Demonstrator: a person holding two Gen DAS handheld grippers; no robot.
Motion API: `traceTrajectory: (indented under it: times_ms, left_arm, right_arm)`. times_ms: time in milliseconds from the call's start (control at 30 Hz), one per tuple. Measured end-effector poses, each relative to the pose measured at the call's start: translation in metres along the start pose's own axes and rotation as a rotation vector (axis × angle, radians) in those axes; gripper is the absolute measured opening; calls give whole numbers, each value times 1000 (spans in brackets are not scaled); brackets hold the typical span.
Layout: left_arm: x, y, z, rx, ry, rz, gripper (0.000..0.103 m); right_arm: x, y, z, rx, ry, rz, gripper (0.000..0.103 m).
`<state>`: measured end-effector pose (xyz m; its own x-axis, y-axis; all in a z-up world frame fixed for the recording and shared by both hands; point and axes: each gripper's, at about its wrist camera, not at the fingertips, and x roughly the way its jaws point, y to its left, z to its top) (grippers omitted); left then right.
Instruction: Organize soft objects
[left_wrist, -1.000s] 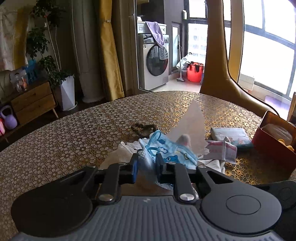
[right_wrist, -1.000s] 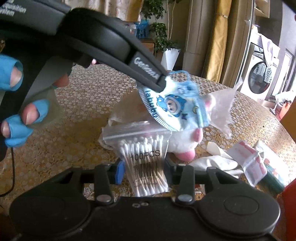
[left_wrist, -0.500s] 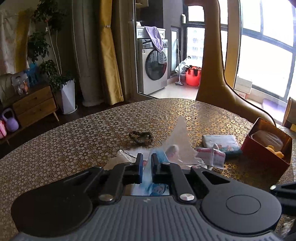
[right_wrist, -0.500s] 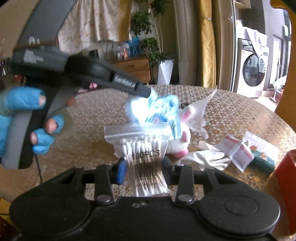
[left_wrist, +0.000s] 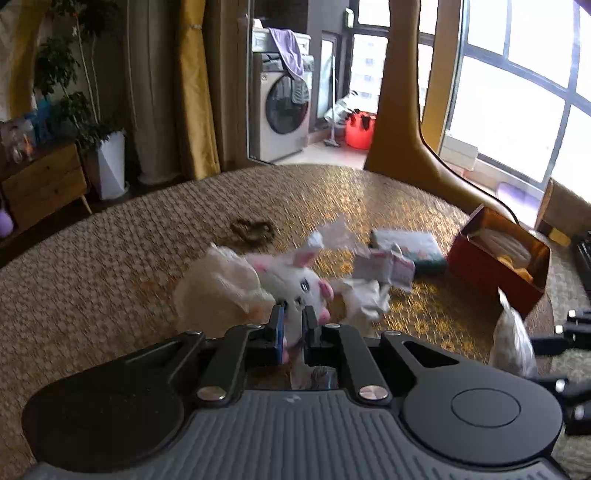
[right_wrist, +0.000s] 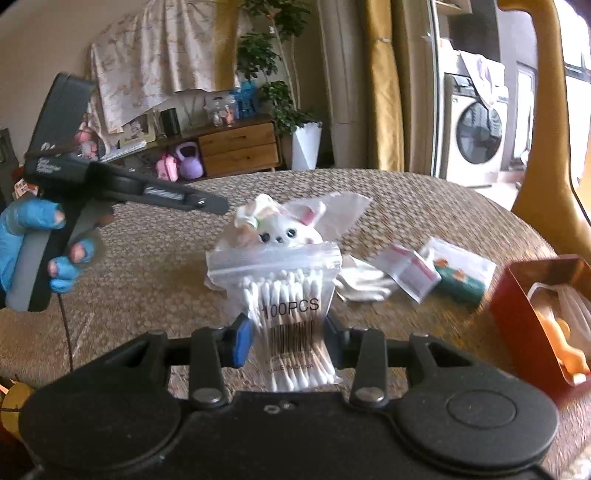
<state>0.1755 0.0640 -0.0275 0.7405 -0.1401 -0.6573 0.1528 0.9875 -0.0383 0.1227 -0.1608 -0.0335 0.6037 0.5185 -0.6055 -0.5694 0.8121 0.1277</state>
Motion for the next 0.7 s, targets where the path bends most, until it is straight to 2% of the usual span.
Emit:
traceTrajectory:
  times_ms: [300,400,500,533,567,600,700]
  left_arm:
    - [25,-17,-33,14,83,-50,11]
    - [35,-24,-42,15,111,-69,18]
    - [42,-28,-48,3,128,-91,33]
    - [44,-28,-50,-2,128,-96,53]
    - [44,-28,-51,-6,123,-100,78]
    - [45,-29,-52,-10,112,-101,84]
    - [49,-33,-53,3,98,-86,86]
  right_arm:
    - [-1,-17,-14,70,19,-4,40]
    - [2,-19,-16,81,26,-3,40]
    - [5,-22,-18,89,35,-8,40]
    - [6,-23,-19,93,38,-10,40]
    - [7,-25,-19,98,41,-11,40]
    - [7,-26,-20,105,45,-10,40]
    - [10,-29,-22,114,55,-13,40]
